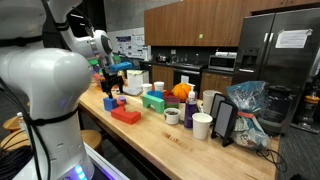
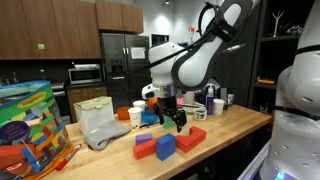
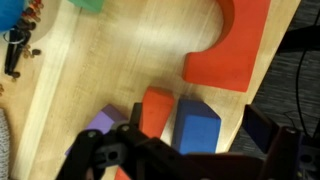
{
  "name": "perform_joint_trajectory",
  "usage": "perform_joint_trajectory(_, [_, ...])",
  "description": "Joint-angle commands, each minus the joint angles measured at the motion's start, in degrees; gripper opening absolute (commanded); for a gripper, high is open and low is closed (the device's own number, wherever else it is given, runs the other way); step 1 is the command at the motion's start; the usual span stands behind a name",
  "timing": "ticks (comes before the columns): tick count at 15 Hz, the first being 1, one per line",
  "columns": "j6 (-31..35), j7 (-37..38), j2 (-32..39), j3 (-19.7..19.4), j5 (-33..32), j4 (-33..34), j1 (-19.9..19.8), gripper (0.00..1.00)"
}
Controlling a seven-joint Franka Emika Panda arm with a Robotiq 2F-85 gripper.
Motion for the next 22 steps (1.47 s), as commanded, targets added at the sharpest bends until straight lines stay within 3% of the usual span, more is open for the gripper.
perform_joint_trajectory(1, [9.47, 0.32, -0.25, -0.55, 2.24, -4.36, 1.08, 1.00])
perform_joint_trajectory(5, [17.54, 2.01, 0.06, -0.41, 1.52, -7.69, 1.18, 1.00])
perform_joint_trajectory(15, [19.90, 2.62, 5.82, -0.23, 4.14, -6.00, 1.96, 0.98])
perform_joint_trajectory(16, [19.79, 2.38, 6.30, -0.14, 4.75, -6.02, 2.00, 0.76])
perform_joint_trajectory(18, [20.01, 2.05, 7.25, 0.13, 5.85, -5.94, 1.93, 0.71])
perform_joint_trajectory(22, [20.20, 1.86, 7.79, 0.72, 7.40, -5.67, 1.71, 0.42])
